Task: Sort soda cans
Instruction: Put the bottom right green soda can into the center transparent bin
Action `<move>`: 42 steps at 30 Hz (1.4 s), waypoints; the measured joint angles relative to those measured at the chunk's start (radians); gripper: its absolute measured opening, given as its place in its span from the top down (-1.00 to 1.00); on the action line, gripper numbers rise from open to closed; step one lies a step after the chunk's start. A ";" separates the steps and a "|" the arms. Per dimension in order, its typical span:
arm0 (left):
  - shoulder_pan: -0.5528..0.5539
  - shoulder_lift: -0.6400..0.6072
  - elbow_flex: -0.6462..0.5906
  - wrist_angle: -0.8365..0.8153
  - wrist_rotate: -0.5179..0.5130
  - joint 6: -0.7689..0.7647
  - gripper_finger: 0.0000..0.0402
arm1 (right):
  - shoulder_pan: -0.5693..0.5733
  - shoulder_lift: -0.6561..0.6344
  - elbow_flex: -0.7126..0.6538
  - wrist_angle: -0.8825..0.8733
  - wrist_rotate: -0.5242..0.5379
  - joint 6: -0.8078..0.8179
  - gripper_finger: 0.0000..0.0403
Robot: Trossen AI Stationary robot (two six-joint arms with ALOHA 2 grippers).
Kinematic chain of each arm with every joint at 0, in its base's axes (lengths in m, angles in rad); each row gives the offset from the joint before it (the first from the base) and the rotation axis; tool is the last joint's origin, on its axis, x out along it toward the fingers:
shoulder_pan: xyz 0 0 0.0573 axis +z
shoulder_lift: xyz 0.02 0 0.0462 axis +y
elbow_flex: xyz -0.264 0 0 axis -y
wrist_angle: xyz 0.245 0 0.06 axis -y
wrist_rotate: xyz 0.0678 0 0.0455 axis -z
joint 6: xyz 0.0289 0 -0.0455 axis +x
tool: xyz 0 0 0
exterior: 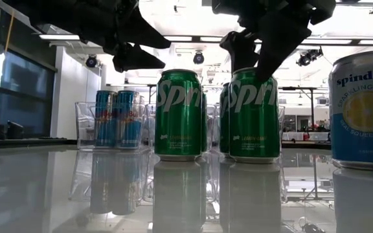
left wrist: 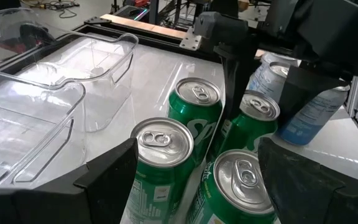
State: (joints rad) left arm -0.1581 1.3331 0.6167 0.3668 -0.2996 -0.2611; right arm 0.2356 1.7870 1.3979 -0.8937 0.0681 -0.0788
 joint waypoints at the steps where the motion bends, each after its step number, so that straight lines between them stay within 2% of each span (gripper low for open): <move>1: 0.000 0.000 0.000 0.000 0.000 0.000 -0.54 | 0.000 0.001 0.000 0.002 -0.002 0.000 -0.45; 11: 0.000 0.000 0.000 0.000 0.000 -0.001 -0.54 | 0.000 0.005 -0.002 0.008 -0.016 0.003 -0.46; 18: 0.000 0.000 0.000 0.000 0.000 -0.001 -0.54 | -0.010 0.008 -0.004 -0.004 -0.015 0.029 -0.65; 22: 0.000 0.000 0.000 -0.001 0.000 -0.003 -0.54 | -0.013 0.014 -0.010 -0.040 -0.023 0.049 -0.67; 31: 0.000 0.000 0.000 -0.003 0.000 -0.011 -0.54 | -0.013 0.016 -0.011 -0.038 -0.008 0.083 -0.66; 39: -0.003 0.000 0.000 -0.003 -0.004 -0.021 -0.54 | -0.012 0.029 -0.006 -0.014 -0.015 0.081 -0.48; 42: -0.013 0.000 0.000 0.005 -0.050 -0.021 -0.54 | -0.007 0.026 -0.004 -0.012 -0.016 0.074 -0.46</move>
State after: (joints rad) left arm -0.1713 1.3331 0.6167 0.3717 -0.3501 -0.2825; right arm 0.2284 1.8130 1.3939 -0.9053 0.0521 -0.0043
